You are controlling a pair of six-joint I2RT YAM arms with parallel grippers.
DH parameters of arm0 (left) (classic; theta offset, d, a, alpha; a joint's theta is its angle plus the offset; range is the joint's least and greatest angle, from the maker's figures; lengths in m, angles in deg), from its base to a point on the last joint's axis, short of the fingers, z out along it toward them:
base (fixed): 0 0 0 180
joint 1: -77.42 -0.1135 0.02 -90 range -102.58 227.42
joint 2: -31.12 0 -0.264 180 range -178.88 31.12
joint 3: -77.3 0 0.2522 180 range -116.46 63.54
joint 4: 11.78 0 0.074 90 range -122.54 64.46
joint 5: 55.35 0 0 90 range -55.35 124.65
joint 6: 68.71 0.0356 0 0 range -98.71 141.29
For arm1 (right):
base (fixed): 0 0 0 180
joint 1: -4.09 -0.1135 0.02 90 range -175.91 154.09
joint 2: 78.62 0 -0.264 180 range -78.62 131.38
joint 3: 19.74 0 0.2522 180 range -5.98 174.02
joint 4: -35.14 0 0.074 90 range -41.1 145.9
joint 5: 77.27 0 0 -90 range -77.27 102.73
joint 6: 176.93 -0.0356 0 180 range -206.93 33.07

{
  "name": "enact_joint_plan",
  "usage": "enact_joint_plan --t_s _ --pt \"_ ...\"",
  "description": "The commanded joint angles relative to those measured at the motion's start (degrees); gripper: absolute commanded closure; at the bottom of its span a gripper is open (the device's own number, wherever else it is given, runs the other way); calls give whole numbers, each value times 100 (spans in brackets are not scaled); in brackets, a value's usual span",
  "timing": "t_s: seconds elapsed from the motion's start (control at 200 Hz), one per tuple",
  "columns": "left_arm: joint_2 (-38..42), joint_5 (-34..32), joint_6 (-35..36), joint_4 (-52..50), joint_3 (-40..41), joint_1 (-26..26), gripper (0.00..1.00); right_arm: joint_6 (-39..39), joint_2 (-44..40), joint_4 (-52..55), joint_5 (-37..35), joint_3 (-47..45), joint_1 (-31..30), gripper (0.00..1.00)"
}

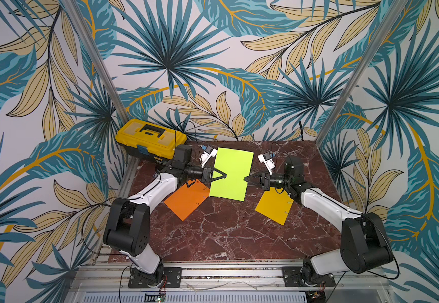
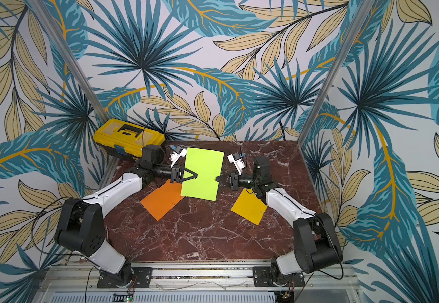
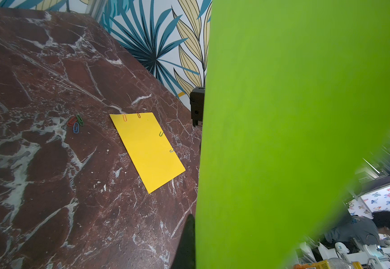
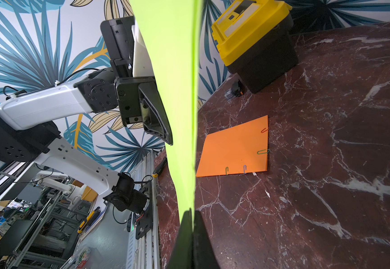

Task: Unclip the paperclips from the documents
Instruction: Remove the paper clip from the document.

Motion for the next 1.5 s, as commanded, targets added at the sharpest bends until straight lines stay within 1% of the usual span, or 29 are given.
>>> enact_joint_plan --t_s 0.0,0.641,0.826,0.896,1.011,1.082,1.257,1.422,1.497 --pt "237 -128 93 104 58 -195 100 126 29 409 -13 -18 170 96" --pt "245 -163 98 100 67 -230 100 133 32 439 -12 -9 214 95" --pt "246 -168 98 107 67 -239 100 140 40 450 -1 -13 223 92" --pt "246 -173 92 106 72 -245 100 134 45 448 6 -9 225 93" --pt "246 -175 98 105 67 -248 100 140 27 441 -36 -18 232 99" --pt "255 -177 98 101 67 -248 100 136 16 439 -63 -18 232 100" --pt "264 -190 97 102 71 -256 100 177 57 570 -260 23 283 100" --pt "272 -190 92 104 58 -270 100 340 329 1197 -625 281 404 100" --pt "279 -194 89 102 58 -270 100 298 515 1354 -770 391 500 100"
